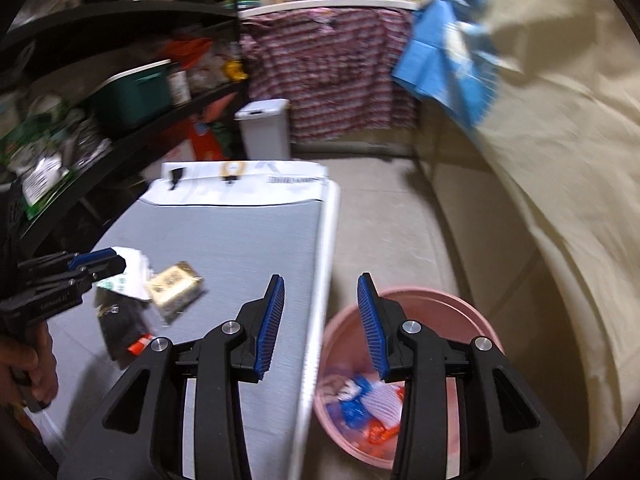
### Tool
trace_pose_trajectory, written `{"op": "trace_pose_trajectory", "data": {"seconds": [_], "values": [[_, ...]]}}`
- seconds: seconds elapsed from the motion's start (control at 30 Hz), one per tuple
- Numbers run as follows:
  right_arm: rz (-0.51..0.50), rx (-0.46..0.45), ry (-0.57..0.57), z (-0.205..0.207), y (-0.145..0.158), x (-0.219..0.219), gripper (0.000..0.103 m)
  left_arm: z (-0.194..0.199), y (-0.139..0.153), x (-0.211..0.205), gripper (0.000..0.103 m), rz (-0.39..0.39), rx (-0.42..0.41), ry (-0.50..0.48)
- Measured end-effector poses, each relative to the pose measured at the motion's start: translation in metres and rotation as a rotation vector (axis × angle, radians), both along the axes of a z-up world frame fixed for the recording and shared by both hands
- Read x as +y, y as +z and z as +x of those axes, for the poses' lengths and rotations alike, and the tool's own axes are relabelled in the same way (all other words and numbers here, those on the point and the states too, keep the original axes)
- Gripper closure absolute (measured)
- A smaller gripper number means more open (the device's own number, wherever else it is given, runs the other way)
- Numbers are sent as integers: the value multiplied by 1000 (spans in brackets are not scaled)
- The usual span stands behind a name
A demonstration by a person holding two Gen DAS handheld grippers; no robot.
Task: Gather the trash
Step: 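Move both tools back to the board toward the white bag and gold tissue pack, then grasp the gold tissue pack with the right gripper while the left gripper grasps the white green-printed bag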
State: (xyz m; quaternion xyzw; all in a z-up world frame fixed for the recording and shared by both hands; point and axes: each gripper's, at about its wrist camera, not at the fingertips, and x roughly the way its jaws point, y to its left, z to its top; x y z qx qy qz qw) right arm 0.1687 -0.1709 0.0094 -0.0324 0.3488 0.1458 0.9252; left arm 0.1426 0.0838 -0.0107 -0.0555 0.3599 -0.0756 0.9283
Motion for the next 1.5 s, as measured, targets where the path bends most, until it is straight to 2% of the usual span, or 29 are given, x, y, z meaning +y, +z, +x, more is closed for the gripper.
{"op": "trace_pose_trajectory", "data": {"seconds": [0.2,0.3,0.47,0.53,0.57,0.67,0.9,1.13,1.5], "values": [[46,16,98,7,-10,46,63,-22,-5,51,75,11,8,93],[63,33,137,9,-20,66,58,-30,-8,64,75,17,16,109],[96,76,200,17,-35,102,40,-38,-20,75,75,30,51,114],[100,89,219,20,-42,115,35,-39,-27,79,71,39,67,115],[100,96,224,22,-45,119,33,-40,-31,81,67,46,73,120],[116,133,232,32,-56,131,29,-38,-38,86,66,50,92,125],[139,239,257,50,-85,154,28,-26,-52,84,66,73,116,113],[101,293,286,60,-106,180,25,-15,-61,81,66,86,127,108],[102,361,251,88,-124,192,24,3,-68,84,66,97,132,132]]}}
